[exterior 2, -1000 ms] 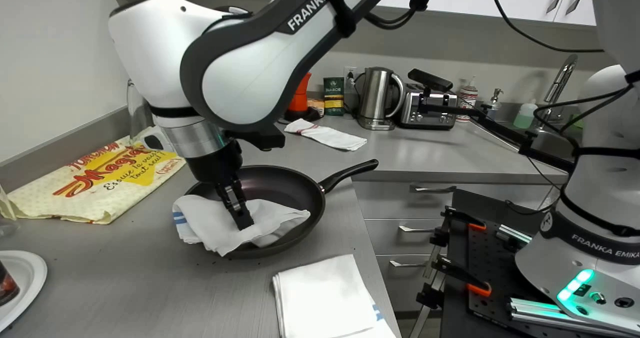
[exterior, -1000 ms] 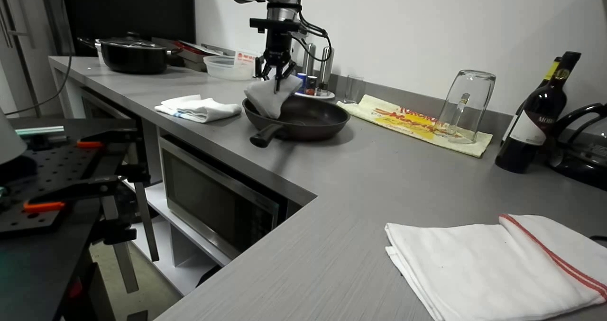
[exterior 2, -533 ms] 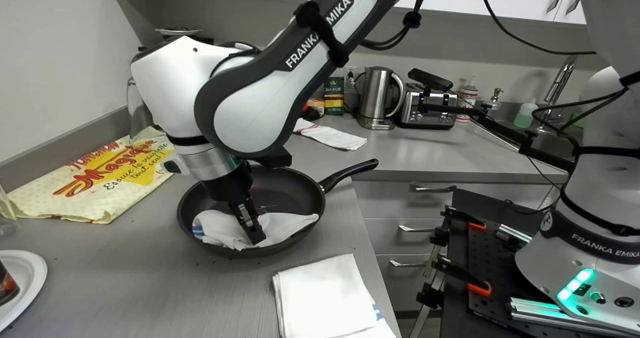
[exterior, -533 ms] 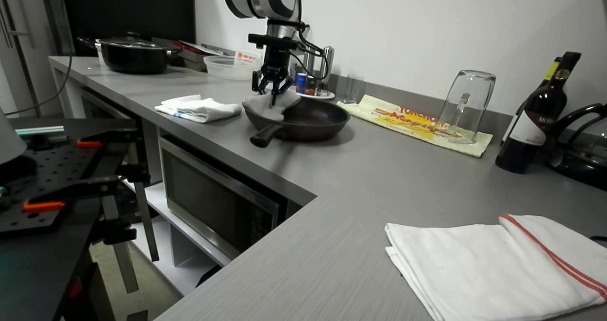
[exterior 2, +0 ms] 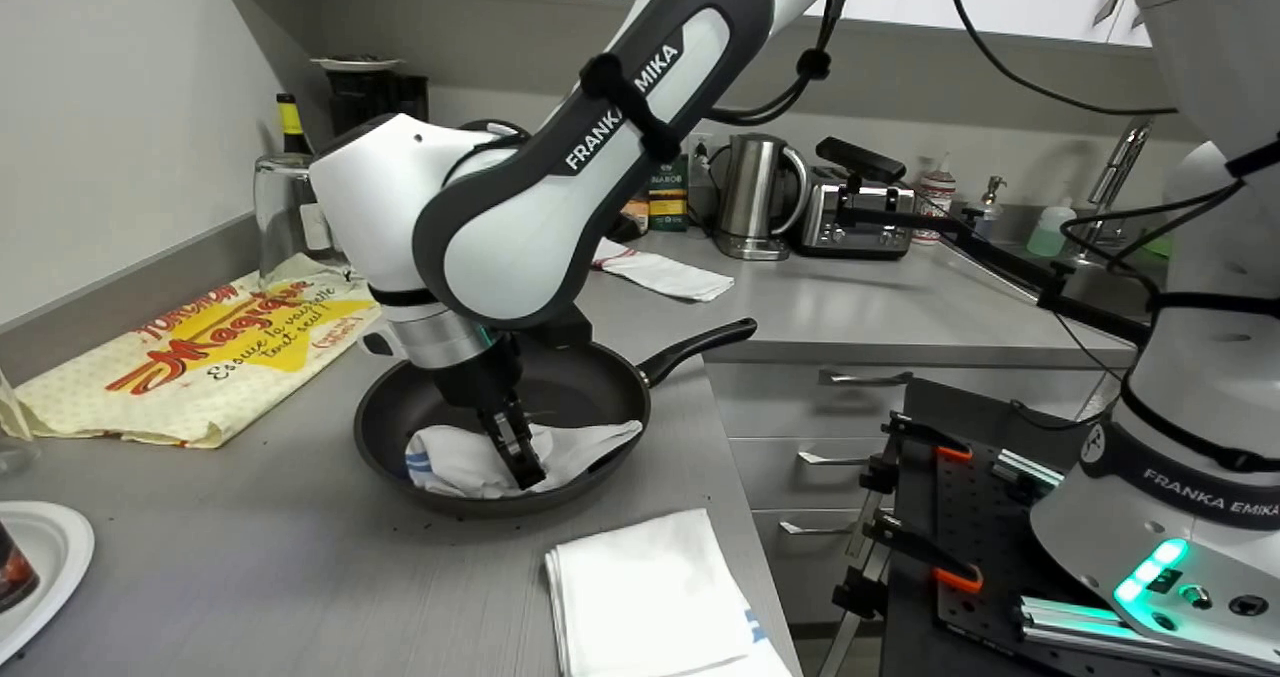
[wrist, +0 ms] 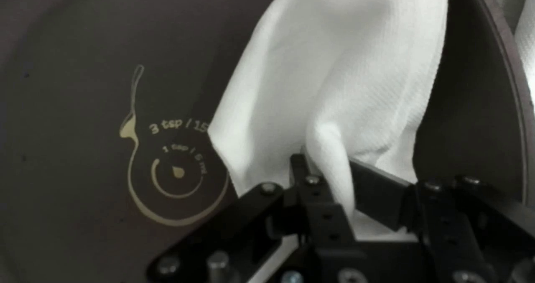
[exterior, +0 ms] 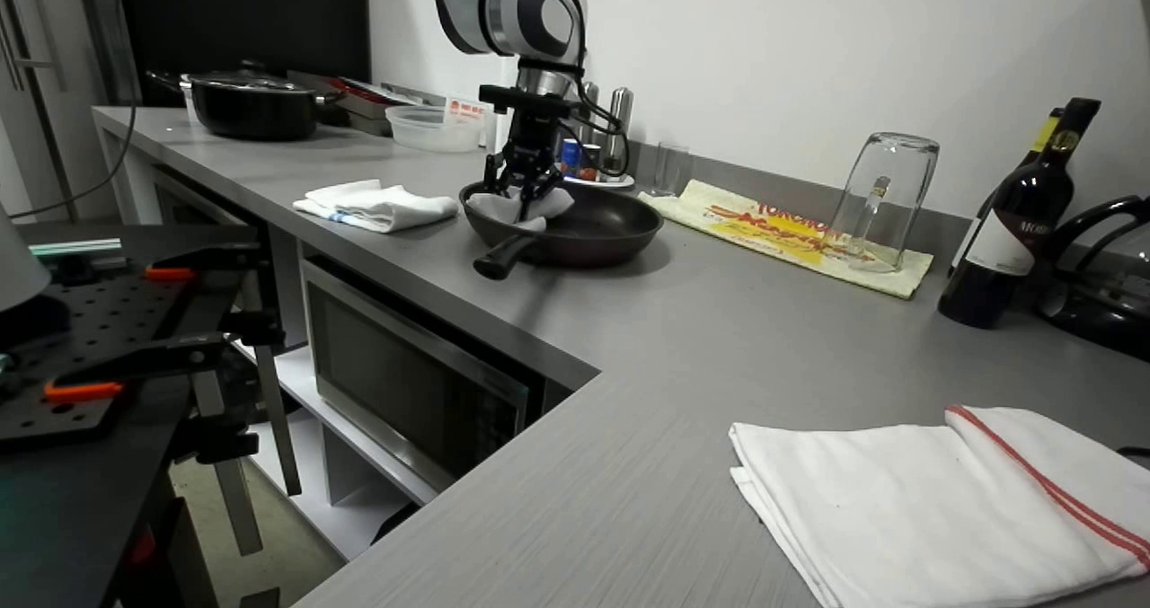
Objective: Wipe the inside of the pan with the white towel
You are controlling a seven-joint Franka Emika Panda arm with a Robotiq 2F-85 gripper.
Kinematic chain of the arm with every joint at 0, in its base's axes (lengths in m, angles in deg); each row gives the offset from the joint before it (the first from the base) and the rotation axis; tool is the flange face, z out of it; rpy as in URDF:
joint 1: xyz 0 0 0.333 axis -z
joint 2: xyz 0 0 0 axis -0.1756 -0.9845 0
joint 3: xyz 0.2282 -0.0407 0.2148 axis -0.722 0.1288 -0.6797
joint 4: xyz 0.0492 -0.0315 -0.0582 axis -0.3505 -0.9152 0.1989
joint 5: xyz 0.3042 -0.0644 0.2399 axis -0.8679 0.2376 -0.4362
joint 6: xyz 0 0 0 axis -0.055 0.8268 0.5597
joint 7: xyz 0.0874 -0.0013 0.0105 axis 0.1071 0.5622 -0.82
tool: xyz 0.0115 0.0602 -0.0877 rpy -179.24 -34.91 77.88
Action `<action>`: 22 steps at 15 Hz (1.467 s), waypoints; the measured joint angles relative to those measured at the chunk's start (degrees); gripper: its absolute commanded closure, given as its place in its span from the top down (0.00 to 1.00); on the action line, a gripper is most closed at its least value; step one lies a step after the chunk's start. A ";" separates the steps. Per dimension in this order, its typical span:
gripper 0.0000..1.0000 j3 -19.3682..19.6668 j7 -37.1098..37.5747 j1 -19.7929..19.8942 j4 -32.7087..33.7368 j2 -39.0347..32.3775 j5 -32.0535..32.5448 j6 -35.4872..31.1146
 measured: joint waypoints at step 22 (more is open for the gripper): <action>0.03 11.26 0.55 7.35 5.86 1.42 1.34 -0.91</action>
